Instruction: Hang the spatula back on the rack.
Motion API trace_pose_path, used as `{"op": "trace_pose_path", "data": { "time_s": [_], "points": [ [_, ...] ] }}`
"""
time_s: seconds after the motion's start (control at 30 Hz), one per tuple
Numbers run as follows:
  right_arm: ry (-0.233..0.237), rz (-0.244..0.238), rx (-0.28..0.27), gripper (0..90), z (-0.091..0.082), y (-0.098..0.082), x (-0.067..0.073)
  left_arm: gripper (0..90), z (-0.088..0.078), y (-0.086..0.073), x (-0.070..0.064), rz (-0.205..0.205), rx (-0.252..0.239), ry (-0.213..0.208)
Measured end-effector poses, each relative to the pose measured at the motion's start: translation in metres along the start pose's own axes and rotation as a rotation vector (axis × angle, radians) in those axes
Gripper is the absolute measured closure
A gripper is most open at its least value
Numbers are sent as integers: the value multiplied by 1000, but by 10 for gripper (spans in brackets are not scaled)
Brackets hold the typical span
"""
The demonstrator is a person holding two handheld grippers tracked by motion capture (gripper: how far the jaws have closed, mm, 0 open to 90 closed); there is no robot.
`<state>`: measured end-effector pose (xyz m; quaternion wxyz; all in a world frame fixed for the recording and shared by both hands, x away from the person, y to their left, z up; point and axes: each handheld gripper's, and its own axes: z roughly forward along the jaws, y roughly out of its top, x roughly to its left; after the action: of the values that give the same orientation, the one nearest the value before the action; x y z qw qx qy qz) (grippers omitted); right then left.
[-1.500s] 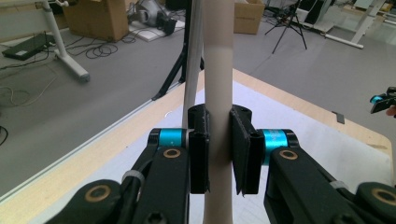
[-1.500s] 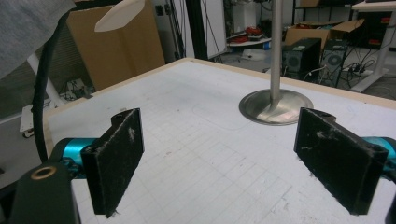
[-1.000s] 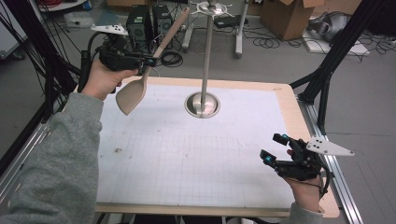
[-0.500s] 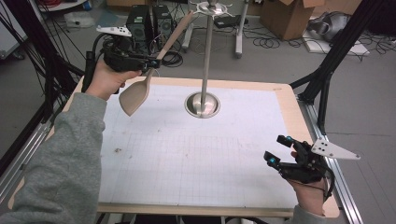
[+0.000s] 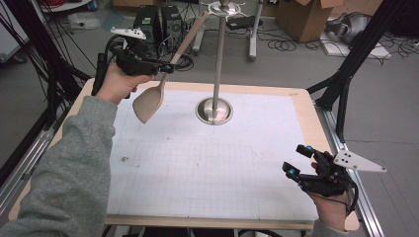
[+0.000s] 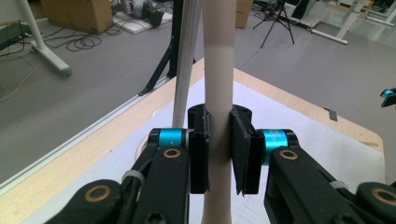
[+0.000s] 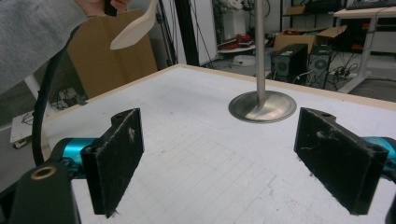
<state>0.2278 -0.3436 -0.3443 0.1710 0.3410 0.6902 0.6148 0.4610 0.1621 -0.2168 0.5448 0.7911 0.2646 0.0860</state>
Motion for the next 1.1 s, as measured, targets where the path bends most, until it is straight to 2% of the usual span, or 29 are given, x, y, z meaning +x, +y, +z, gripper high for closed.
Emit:
{"op": "trace_pose_path", "data": {
  "time_s": [0.43,0.67,1.1],
  "points": [
    [3,-9,24,149,-1,1,6,780,25,0,1,2,43,-4],
    [0,-19,14,149,-5,2,8,780,36,0,0,11,64,-3],
    [-12,-8,17,148,-10,-1,6,780,60,-3,1,30,60,14]
  ]
}}
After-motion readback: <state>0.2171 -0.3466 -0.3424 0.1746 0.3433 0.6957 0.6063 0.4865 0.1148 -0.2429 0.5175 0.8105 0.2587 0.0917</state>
